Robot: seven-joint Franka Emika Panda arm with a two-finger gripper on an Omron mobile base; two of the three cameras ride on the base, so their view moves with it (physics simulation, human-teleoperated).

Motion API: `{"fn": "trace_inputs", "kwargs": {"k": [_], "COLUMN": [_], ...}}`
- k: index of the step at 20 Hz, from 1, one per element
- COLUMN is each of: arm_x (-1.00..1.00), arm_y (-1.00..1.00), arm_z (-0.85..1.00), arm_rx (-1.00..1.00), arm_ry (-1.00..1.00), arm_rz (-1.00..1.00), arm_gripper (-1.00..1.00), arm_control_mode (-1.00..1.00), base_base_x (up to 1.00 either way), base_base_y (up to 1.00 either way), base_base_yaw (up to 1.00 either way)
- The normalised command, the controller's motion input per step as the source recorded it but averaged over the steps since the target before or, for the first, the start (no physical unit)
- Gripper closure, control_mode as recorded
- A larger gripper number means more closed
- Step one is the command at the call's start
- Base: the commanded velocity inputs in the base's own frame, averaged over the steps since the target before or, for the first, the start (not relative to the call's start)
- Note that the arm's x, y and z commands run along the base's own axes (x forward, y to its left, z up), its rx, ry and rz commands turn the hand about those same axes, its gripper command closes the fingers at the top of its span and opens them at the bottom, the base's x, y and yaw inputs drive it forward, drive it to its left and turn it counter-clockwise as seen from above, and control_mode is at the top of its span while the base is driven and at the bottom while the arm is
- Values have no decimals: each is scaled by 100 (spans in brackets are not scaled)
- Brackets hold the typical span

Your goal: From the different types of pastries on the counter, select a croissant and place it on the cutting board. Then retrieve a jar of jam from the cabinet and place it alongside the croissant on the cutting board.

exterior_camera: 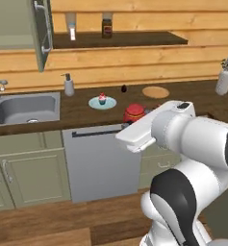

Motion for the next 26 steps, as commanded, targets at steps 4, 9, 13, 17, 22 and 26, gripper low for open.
{"fn": "trace_inputs", "kwargs": {"k": [4, 9, 13, 17, 22, 26], "arm_x": [0, 0, 0, 0, 0, 0], "arm_y": [0, 0, 0, 0, 0, 0], "arm_z": [0, 0, 0, 0, 0, 0], "arm_rx": [0, 0, 0, 0, 0, 0], "arm_ry": [0, 0, 0, 0, 0, 0], "arm_rz": [0, 0, 0, 0, 0, 0], "arm_gripper": [100, 100, 100, 100, 100, 100], "arm_control_mode": [100, 100, 100, 100, 100, 100], "base_base_x": [17, 15, 4, 42, 100, 62], "base_base_y": [-38, -100, -91, -2, -1, 0], "base_base_yaw": [-1, -7, -5, 0, 0, 0]}}
